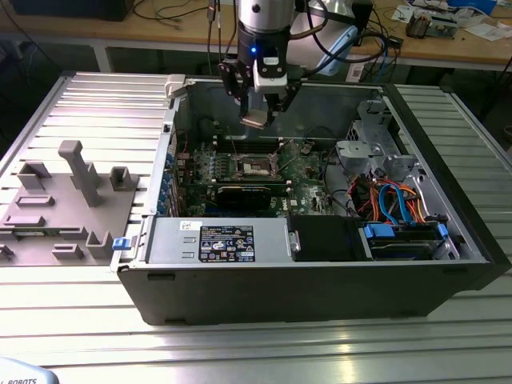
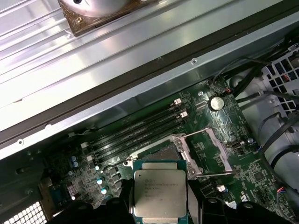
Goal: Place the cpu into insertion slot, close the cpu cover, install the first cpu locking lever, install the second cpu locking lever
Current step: 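Place the cpu into insertion slot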
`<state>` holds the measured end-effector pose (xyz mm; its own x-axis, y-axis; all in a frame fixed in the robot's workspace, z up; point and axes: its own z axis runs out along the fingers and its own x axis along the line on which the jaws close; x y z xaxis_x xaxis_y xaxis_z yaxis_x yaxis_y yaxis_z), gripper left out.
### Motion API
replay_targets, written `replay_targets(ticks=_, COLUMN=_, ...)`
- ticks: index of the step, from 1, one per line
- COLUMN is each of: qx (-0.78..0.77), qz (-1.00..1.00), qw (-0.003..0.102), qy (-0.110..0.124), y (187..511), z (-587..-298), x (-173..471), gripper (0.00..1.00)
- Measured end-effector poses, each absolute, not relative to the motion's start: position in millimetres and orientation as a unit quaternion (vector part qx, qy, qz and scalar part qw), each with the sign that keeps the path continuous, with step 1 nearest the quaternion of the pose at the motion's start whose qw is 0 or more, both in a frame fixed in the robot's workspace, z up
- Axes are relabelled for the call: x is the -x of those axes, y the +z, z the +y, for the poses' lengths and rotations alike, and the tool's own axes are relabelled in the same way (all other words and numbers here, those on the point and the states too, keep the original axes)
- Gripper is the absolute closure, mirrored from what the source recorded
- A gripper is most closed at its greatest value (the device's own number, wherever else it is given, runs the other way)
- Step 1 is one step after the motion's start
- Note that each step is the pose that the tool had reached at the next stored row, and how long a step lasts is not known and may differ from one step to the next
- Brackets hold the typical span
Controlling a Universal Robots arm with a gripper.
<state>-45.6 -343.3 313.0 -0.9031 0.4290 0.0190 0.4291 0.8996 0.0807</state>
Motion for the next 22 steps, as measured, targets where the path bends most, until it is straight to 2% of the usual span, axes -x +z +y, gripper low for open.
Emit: replay_targets(ticks=22, qx=0.252, qz=-0.967, qw=-0.001, qy=-0.041, y=310.9, z=-343.3, x=45.6, gripper=0.46)
